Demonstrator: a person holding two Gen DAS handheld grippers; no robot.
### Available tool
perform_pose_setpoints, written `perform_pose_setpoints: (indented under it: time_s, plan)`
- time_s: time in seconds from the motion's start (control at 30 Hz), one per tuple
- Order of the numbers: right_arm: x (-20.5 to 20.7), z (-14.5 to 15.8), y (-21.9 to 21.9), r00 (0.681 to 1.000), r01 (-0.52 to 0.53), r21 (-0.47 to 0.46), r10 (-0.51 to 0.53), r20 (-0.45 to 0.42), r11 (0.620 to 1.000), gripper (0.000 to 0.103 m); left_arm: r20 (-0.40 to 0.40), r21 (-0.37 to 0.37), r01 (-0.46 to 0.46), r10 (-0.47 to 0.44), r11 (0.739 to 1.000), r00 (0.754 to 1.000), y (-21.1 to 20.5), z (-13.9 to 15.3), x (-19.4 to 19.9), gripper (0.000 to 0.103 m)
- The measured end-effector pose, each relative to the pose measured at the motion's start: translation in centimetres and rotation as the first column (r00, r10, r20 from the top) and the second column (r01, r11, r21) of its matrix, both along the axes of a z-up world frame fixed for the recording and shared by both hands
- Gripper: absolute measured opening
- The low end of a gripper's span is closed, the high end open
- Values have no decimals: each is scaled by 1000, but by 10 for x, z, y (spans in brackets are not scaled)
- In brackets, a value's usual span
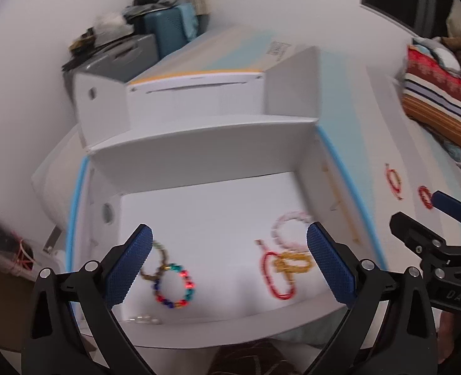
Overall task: Organize jewelry
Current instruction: 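Move both open tools back over the remaining bracelets on the bed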
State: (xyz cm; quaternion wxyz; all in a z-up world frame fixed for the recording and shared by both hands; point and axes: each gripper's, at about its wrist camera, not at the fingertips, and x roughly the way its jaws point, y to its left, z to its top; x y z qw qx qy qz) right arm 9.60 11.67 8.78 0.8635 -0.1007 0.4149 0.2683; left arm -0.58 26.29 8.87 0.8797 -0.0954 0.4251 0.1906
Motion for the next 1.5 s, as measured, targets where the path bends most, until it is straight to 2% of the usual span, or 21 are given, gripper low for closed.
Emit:
perform_pose_setpoints:
  time_s: [0.3, 0.47, 0.67, 0.8, 1.03, 1.5]
  plan:
    - [24, -1, -77, 993, 115, -1, -115, 25, 993, 95, 51, 9, 98, -98, 995, 994, -69, 12, 39, 97]
    - [43, -7, -128, 978, 202, 1, -202, 47, 979, 95, 59, 0, 148, -147, 989, 987, -106, 6, 71, 97]
    - [75, -19, -186, 956, 291, 8, -291, 34, 957, 95, 58, -7, 209, -208, 978, 976, -153, -7, 111, 97]
    - [99, -32, -219, 940, 341, 22, -341, 11, 940, 95, 42, -17, 242, -241, 970, 969, -179, -23, 140, 97]
    - [143, -73, -261, 908, 417, 29, -416, -39, 908, 95, 0, -22, 273, -273, 962, 962, -213, -61, 196, 97]
    - [209, -140, -289, 884, 459, -14, -458, -94, 888, 95, -96, -72, 299, -305, 951, 947, -233, -131, 308, 97]
